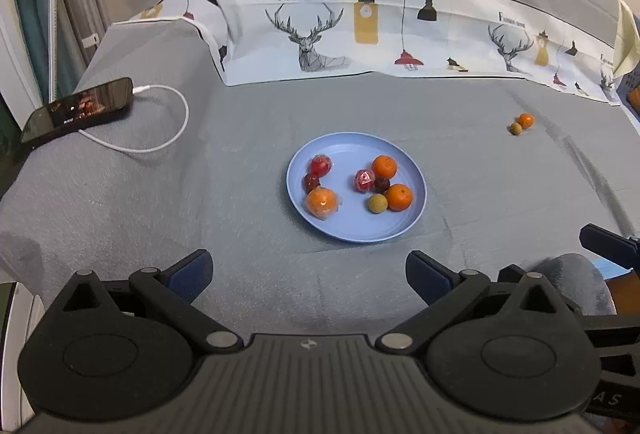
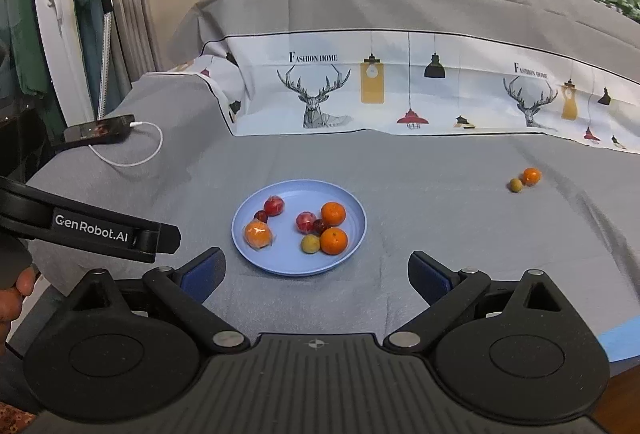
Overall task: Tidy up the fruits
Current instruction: 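Move both tools toward the last mandarin and yellow fruit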
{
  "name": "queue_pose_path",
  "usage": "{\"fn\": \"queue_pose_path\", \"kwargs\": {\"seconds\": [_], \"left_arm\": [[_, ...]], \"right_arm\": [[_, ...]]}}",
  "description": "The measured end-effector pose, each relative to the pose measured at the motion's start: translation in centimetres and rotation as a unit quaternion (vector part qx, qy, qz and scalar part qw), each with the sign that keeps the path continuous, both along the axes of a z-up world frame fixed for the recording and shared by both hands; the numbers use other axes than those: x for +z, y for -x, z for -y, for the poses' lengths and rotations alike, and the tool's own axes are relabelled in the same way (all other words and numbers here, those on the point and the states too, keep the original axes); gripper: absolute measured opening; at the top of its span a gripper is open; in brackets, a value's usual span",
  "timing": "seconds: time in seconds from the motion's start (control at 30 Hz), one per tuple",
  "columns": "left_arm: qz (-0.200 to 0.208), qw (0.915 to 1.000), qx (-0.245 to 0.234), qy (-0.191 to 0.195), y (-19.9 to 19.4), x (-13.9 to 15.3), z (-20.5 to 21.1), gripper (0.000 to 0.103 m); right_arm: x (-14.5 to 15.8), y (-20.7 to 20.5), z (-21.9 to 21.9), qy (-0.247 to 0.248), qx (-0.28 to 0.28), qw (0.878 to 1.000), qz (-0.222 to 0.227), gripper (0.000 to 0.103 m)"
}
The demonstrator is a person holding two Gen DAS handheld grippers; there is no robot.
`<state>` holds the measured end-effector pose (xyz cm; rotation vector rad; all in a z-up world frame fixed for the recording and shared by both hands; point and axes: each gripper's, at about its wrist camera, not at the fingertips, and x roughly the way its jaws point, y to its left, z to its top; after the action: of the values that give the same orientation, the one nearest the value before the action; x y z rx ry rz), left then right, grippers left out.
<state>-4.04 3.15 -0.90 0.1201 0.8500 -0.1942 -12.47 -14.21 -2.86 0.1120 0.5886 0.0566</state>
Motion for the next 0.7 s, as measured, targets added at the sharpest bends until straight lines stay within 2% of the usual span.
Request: {"fn": "queue_pose_path", "kwargs": {"seconds": [0.3, 0.53, 0.7], "left_arm": [[-0.007, 0.9999, -0.011, 0.003, -0.4, 0.4, 0.9, 0.103], [-0.009, 0.9993, -0.036, -0.002, -2.1, 0.7, 4.3, 0.103], [-0.004, 0.9981, -0.061, -0.002, -3.2, 0.9, 8.0, 0.103]], "right_arm": [[0.3, 0.4, 1.1, -0.007, -0.032, 0.999, 0.005, 0.098], [0.6, 1.5, 5.8, -0.038, -0.111, 0.993, 0.019, 0.099], [0.3, 1.9, 10.2, -0.020, -0.171, 0.985, 0.024, 0.099]]}}
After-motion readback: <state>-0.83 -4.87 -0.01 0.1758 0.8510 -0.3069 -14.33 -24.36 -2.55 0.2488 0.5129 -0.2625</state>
